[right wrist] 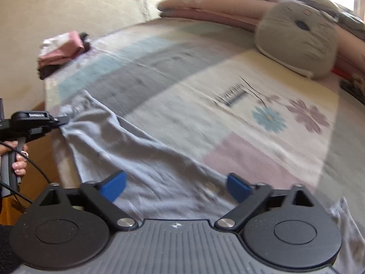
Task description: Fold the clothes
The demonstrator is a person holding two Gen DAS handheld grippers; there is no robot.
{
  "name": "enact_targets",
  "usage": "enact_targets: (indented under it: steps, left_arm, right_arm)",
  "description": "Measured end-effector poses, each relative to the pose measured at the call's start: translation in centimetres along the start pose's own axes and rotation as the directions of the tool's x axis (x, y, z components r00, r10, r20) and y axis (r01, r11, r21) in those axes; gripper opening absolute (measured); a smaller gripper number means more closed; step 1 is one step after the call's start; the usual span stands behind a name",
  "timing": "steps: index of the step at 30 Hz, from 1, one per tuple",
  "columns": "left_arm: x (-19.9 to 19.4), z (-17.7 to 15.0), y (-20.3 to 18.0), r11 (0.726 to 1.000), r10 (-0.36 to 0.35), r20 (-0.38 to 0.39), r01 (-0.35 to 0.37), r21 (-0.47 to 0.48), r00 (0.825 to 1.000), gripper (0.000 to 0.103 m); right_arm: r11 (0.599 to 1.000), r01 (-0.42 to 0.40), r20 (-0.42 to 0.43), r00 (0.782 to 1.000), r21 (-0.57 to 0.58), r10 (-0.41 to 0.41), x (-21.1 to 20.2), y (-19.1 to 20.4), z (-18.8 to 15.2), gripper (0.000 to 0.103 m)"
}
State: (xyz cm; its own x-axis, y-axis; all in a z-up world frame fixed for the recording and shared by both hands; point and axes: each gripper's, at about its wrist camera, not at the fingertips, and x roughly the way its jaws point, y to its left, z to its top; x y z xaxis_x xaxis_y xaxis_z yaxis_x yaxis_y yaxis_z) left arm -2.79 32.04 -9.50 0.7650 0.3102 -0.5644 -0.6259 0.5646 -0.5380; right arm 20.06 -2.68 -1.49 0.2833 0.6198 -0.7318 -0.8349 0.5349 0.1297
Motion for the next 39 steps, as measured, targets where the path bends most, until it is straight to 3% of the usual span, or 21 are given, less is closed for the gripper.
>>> enact_targets:
  steps: [2, 4, 6, 8, 11, 16, 19, 25, 32, 36, 39]
  left_arm:
    - [-1.3, 0.7, -0.2, 1.0, 0.018, 0.032, -0.019, 0.025, 0.999, 0.041]
    - [-2.3, 1.7, -0.6, 0.998, 0.026, 0.057, -0.03, 0.062, 0.998, 0.042]
    - [-2.7, 2.6, -1.3, 0.993, 0.004, 0.072, -0.012, 0.114, 0.997, 0.046]
    - [-2.0, 3.2, -2.3, 0.984, -0.026, 0.068, 0.013, 0.178, 0.997, 0.048]
    - [-0.1, 3.0, -3.9, 0.959, -0.057, 0.033, 0.045, 0.28, 0.998, 0.048]
    - [2.5, 1.2, -4.9, 0.929, -0.016, -0.053, 0.034, 0.368, 0.998, 0.048]
    - [2.5, 0.4, -4.9, 0.919, -0.008, -0.068, 0.034, 0.393, 0.998, 0.048]
    - [2.4, 0.1, -4.8, 0.905, -0.006, -0.082, 0.04, 0.422, 0.997, 0.048]
    - [2.4, 0.0, -4.3, 0.916, -0.02, -0.087, 0.053, 0.398, 0.996, 0.05]
    - [2.6, -0.1, -4.4, 0.918, -0.029, -0.088, 0.061, 0.393, 0.996, 0.055]
    - [2.6, -0.2, -4.4, 0.913, -0.03, -0.088, 0.063, 0.403, 0.996, 0.056]
  right_arm:
    - [0.999, -0.038, 0.002, 0.999, -0.03, 0.038, 1.4, 0.3, 1.2, 0.058]
    - [0.995, -0.075, 0.003, 0.997, -0.061, 0.076, 2.9, 0.7, 2.4, 0.048]
    - [0.989, -0.112, 0.003, 0.994, -0.092, 0.113, 4.3, 1.1, 3.6, 0.028]
    - [0.98, -0.154, -0.005, 0.988, -0.123, 0.155, 5.9, 1.6, 4.8, 0.014]
    - [0.965, -0.194, -0.029, 0.981, -0.175, 0.192, 8.4, 3.0, 5.9, 0.014]
    - [0.948, -0.204, -0.094, 0.978, -0.243, 0.186, 11.4, 5.0, 5.7, 0.015]
    - [0.933, -0.175, -0.096, 0.984, -0.314, 0.152, 11.6, 6.0, 4.6, 0.027]
    - [0.912, -0.115, -0.078, 0.993, -0.393, 0.092, 11.5, 7.1, 4.1, 0.036]
    - [0.954, -0.126, 0.012, 0.991, -0.271, 0.134, 9.6, 5.4, 5.5, 0.036]
    - [0.926, -0.084, -0.044, 0.996, -0.368, 0.073, 10.8, 6.3, 4.6, 0.02]
    - [0.878, -0.063, -0.047, 0.998, -0.475, 0.047, 11.1, 7.7, 3.2, 0.018]
